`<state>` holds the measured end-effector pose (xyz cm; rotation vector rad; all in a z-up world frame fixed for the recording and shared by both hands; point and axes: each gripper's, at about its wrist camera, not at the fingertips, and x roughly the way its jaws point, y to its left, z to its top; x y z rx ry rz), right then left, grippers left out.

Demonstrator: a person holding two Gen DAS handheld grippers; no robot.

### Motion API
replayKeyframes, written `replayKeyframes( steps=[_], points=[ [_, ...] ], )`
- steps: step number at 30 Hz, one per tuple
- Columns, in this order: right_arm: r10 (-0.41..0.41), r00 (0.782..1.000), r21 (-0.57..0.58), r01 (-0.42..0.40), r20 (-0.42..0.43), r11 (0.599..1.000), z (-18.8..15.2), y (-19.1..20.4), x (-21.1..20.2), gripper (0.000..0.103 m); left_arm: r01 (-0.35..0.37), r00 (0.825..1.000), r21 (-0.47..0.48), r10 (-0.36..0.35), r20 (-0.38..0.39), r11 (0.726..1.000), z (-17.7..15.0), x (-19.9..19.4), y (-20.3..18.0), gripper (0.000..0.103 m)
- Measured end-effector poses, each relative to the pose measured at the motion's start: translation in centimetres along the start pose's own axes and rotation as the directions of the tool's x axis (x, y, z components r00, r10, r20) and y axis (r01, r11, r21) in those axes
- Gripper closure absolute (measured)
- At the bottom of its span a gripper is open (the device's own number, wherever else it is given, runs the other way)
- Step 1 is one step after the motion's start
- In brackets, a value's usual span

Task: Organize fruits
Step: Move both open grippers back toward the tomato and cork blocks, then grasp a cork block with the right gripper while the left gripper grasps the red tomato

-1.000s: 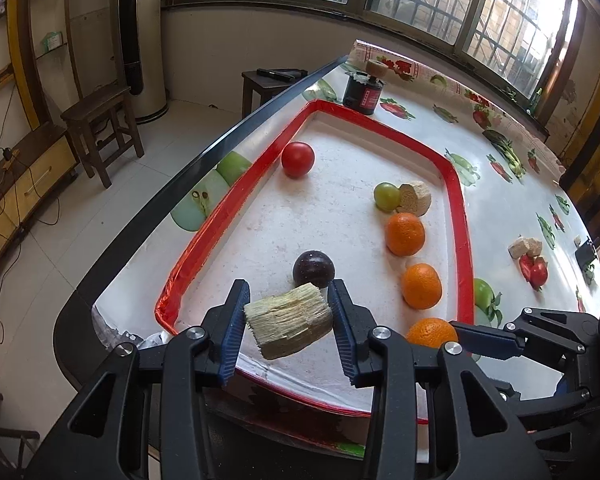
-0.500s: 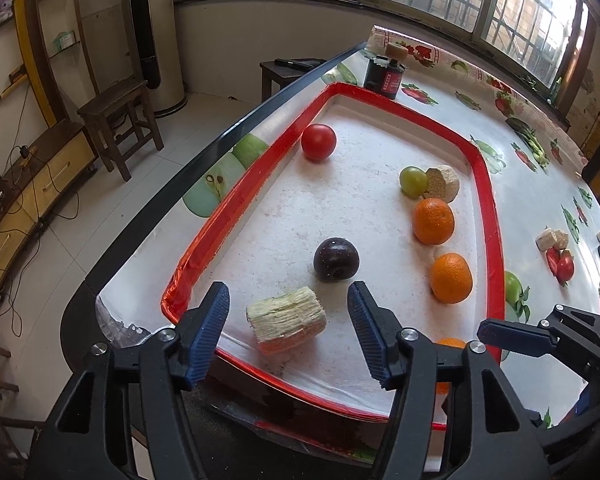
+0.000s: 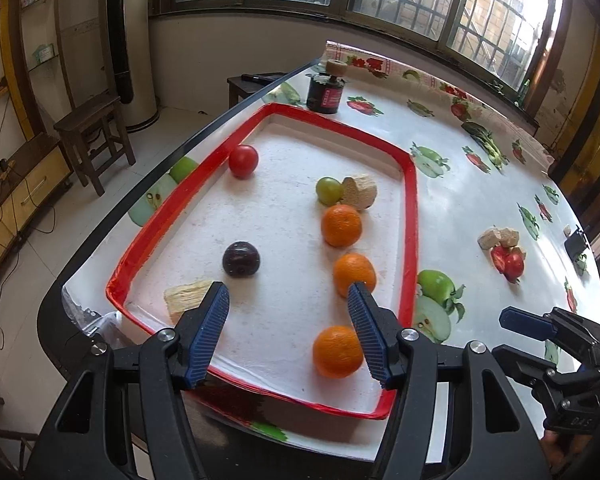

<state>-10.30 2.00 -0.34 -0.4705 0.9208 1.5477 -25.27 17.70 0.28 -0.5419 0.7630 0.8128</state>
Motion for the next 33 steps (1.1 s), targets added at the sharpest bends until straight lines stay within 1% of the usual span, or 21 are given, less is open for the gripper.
replayKeyframes(
  steps=[5, 11, 15, 18, 19, 20, 23, 26, 30, 33],
  points=[
    [-0.056, 0.998, 0.083, 0.055, 0.019, 0.995, -1.7, -3.7, -2.4, 0.047, 0.056, 0.998, 0.057, -0.055, -0.007, 0.997, -0.2, -0.3, -3.5, 0.042],
    [-0.126, 0.991, 0.155, 0.119, 0.035, 0.981, -3.3, -7.6, -4.4, 0.048, 0.102, 0.995, 0.116, -0.099, -0.031, 0.988, -0.4, 0.1, -7.3, 0.042],
    [-0.175, 0.984, 0.207, 0.163, 0.041, 0.965, -4.0, -10.3, -5.7, 0.049, 0.143, 0.989, 0.143, -0.136, -0.051, 0.979, -0.8, 0.4, -9.7, 0.042],
    [-0.226, 0.973, 0.238, 0.210, 0.042, 0.948, -4.0, -12.3, -6.4, 0.050, 0.172, 0.984, 0.173, -0.162, -0.072, 0.970, -1.0, 0.9, -11.8, 0.042],
    [-0.243, 0.969, 0.250, 0.226, 0.042, 0.942, -4.1, -13.1, -6.7, 0.051, 0.182, 0.982, 0.181, -0.170, -0.080, 0.967, -1.1, 1.1, -12.5, 0.042],
    [-0.257, 0.965, 0.263, 0.238, 0.040, 0.935, -4.1, -13.9, -6.9, 0.055, 0.193, 0.980, 0.189, -0.179, -0.087, 0.963, -1.1, 1.3, -13.2, 0.042],
    [-0.276, 0.960, 0.297, 0.254, 0.036, 0.921, -3.6, -16.3, -7.1, 0.060, 0.220, 0.974, 0.215, -0.201, -0.108, 0.952, -1.3, 1.9, -15.1, 0.042],
    [-0.269, 0.962, 0.315, 0.245, 0.037, 0.917, -2.6, -18.1, -6.6, 0.066, 0.239, 0.968, 0.227, -0.214, -0.130, 0.944, -1.4, 2.6, -16.7, 0.042],
    [-0.266, 0.963, 0.295, 0.247, 0.027, 0.923, -0.9, -19.2, -5.2, 0.067, 0.260, 0.961, 0.233, -0.227, -0.159, 0.937, -1.4, 3.6, -18.1, 0.042],
    [-0.272, 0.962, 0.281, 0.261, 0.003, 0.924, 0.2, -19.9, -3.5, 0.067, 0.279, 0.954, 0.244, -0.241, -0.177, 0.929, -1.3, 4.4, -19.4, 0.043]
  ],
)
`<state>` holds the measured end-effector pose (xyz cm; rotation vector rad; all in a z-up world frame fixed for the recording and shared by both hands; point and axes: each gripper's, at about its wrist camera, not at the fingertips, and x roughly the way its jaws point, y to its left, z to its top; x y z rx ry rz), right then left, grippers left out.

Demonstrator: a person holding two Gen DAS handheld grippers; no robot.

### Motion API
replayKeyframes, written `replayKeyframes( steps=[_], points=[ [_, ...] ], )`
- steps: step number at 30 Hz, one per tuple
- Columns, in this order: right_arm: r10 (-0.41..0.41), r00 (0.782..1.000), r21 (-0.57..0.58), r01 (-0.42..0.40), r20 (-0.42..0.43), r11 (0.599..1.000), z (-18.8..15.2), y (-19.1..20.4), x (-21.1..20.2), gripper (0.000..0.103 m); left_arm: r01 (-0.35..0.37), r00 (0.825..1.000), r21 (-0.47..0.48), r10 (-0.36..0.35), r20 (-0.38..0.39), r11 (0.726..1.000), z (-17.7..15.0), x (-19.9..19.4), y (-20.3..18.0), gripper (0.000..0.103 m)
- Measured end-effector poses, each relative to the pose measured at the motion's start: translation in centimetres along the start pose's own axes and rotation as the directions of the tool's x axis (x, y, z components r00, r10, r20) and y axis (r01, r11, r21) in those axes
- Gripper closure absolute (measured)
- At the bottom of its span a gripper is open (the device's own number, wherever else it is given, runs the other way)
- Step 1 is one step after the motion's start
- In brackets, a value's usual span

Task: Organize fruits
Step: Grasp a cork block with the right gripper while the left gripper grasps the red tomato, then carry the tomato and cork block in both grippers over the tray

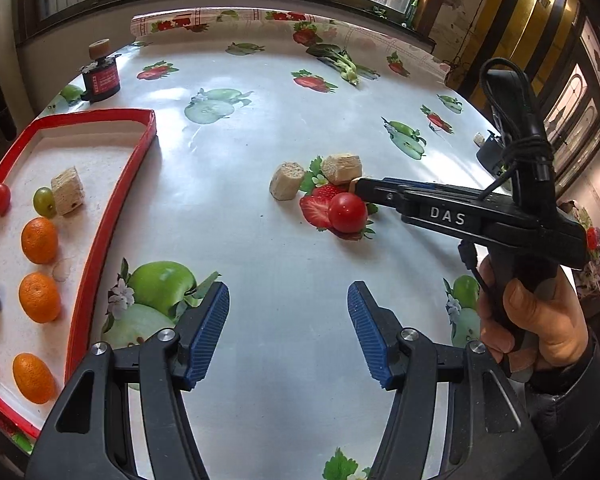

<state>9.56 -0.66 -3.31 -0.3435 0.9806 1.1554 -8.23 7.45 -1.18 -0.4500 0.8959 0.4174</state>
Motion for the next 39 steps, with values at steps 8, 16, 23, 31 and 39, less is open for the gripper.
replayKeyframes(
  steps=[8, 16, 23, 31, 39],
  points=[
    [0.018, 0.999, 0.046, -0.020, 0.031, 0.999, -0.2, -1.7, -0.5, 0.084, 0.038, 0.999, 0.019, -0.037, -0.014, 0.999, 2.8, 3.4, -2.9, 0.043],
    [0.028, 0.995, 0.140, -0.041, 0.097, 0.989, -2.2, -4.4, -4.2, 0.084, 0.012, 0.999, 0.043, -0.011, -0.040, 0.999, 4.3, 7.4, -5.1, 0.065],
    [0.035, 0.995, 0.156, -0.050, 0.097, 0.986, -3.8, -4.7, -5.2, 0.084, 0.009, 1.000, 0.033, -0.008, -0.026, 0.999, 3.8, 6.7, -4.6, 0.074],
    [0.051, 0.993, 0.123, -0.064, 0.105, 0.990, -4.3, -2.9, -6.0, 0.084, 0.026, 1.000, -0.001, -0.026, 0.000, 1.000, 1.9, 4.2, -3.3, 0.074],
    [0.083, 0.991, 0.077, -0.092, 0.106, 0.993, -3.9, 0.2, -5.8, 0.084, -0.024, 0.999, -0.044, 0.026, 0.048, 0.999, 0.2, 1.2, -0.4, 0.074]
  ],
)
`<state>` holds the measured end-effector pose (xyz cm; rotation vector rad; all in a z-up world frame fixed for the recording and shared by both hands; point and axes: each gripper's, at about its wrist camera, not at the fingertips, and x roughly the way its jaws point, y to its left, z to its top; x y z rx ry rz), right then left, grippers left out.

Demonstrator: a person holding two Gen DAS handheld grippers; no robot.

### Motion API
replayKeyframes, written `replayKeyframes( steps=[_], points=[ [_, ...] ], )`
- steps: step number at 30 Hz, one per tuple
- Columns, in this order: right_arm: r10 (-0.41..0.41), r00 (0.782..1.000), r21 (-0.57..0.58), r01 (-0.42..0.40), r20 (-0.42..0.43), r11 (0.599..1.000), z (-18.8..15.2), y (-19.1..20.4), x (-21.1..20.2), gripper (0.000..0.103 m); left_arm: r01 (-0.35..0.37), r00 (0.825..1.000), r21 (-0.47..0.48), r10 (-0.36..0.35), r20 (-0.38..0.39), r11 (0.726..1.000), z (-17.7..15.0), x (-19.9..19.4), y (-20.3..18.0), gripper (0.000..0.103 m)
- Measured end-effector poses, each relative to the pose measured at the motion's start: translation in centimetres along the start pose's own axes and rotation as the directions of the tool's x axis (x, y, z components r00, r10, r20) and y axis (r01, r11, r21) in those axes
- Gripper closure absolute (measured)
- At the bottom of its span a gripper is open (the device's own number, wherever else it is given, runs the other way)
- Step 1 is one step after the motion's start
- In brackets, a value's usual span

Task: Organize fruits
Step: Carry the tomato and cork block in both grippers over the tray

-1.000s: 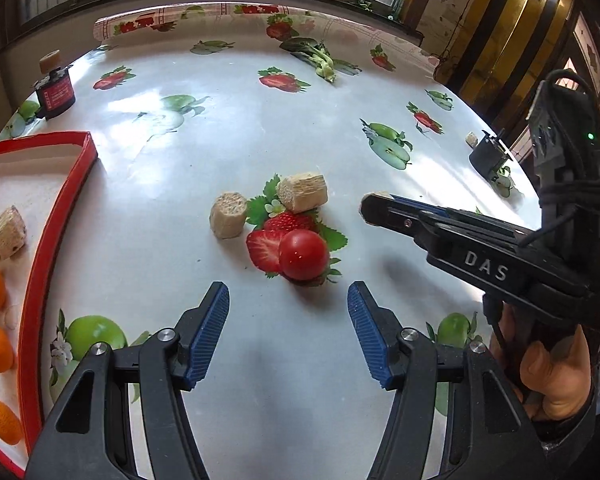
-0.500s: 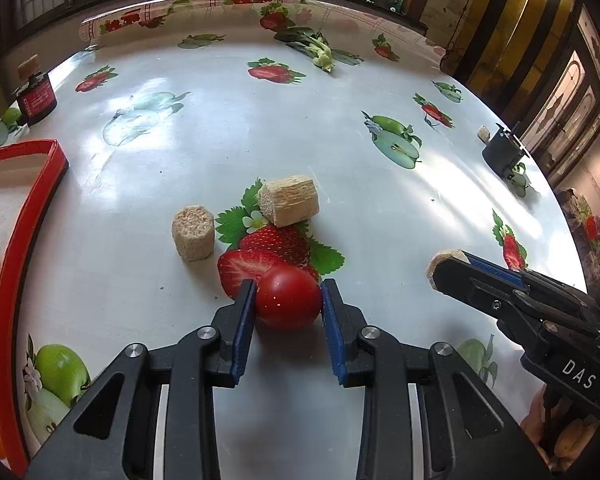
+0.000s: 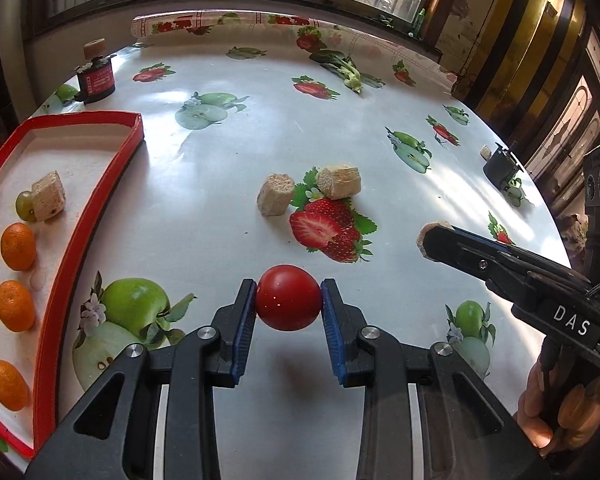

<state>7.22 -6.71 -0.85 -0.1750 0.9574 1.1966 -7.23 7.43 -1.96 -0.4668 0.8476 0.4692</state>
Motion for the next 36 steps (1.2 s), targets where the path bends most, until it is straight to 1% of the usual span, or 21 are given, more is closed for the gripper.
replayKeyframes(
  steps=[6, 14, 25, 36],
  points=[
    [0.024, 1.000, -0.046, -0.025, -0.018, 0.999, -0.2, 2.9, 0.9, 0.084, -0.042, 0.998, -0.038, 0.043, 0.038, 0.998, -0.7, -2.0, 2.5, 0.073],
    [0.052, 0.998, -0.114, -0.056, -0.039, 0.992, -0.2, 6.8, 1.9, 0.084, -0.085, 0.994, -0.076, 0.090, 0.069, 0.994, -1.4, -4.0, 5.3, 0.073],
    [0.074, 0.995, -0.180, -0.086, -0.074, 0.980, 0.2, 11.0, 3.7, 0.084, -0.108, 0.989, -0.147, 0.122, 0.089, 0.983, -2.1, -5.7, 9.2, 0.073],
    [0.098, 0.989, -0.226, -0.120, -0.107, 0.967, 1.0, 14.3, 6.3, 0.084, -0.133, 0.983, -0.200, 0.156, 0.102, 0.971, -1.9, -6.8, 13.0, 0.073]
  ],
)
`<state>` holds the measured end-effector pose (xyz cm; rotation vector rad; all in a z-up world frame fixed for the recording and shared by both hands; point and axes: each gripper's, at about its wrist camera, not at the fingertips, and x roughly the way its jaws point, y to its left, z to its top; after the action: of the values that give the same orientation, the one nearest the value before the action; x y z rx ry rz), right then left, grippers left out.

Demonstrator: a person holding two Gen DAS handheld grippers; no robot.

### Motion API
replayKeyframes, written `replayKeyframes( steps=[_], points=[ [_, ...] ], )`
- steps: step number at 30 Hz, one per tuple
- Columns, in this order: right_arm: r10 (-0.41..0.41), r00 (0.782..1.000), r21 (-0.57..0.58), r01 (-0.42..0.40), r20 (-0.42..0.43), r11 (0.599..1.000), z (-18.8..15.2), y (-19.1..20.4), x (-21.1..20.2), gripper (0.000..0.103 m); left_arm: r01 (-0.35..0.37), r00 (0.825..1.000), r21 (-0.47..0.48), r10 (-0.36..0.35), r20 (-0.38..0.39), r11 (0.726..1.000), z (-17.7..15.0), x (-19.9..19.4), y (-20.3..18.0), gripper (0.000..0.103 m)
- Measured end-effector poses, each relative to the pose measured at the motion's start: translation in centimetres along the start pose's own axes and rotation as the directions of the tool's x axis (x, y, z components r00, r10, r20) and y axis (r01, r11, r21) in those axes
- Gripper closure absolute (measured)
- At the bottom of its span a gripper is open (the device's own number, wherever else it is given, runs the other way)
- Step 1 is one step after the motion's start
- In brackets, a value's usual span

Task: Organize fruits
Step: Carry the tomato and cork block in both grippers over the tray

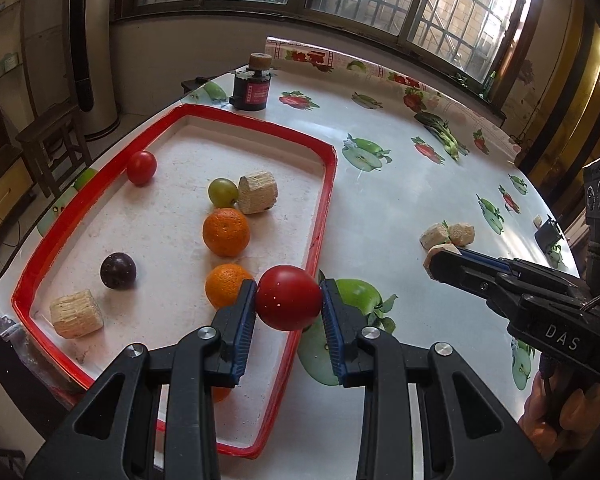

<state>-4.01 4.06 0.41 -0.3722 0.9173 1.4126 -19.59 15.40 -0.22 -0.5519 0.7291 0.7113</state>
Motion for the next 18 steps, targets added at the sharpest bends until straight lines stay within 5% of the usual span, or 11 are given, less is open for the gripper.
replayKeyframes(
  steps=[18],
  points=[
    [0.036, 0.999, -0.050, -0.037, -0.028, 0.998, 5.3, 2.4, 5.7, 0.084, -0.065, 0.997, -0.082, 0.068, 0.025, 0.994, 3.0, 0.0, 6.4, 0.073]
  ],
)
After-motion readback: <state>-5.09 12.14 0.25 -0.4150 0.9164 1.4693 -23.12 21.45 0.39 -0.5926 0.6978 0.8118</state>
